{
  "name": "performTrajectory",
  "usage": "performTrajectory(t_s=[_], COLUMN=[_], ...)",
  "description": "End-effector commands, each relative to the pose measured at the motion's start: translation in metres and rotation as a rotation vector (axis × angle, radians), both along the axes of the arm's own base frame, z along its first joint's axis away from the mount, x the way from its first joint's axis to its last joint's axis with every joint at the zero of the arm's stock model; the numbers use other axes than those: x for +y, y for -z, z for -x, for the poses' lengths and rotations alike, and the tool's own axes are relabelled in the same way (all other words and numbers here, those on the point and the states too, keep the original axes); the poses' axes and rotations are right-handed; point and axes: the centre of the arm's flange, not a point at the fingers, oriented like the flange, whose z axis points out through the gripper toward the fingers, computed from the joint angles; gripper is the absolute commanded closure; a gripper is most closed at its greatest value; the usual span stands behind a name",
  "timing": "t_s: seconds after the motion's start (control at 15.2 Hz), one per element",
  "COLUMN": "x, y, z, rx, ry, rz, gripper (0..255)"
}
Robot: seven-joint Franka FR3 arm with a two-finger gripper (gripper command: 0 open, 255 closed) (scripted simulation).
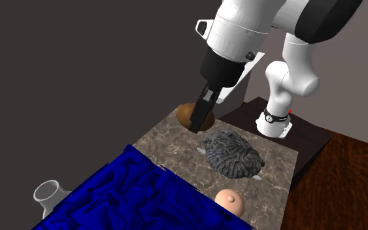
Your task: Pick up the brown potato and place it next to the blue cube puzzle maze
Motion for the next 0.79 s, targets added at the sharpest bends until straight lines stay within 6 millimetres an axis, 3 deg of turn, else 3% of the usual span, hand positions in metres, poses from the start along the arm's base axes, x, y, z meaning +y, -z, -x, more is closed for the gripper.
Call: performTrajectory(t_s=[0.0,0.73], x=[0.000,0.000], y=[0.011,0.069], z=[0.000,0.000], rx=[0.000,0.000], ry=[0.000,0.000], rz=[0.000,0.000], gripper=[255,255])
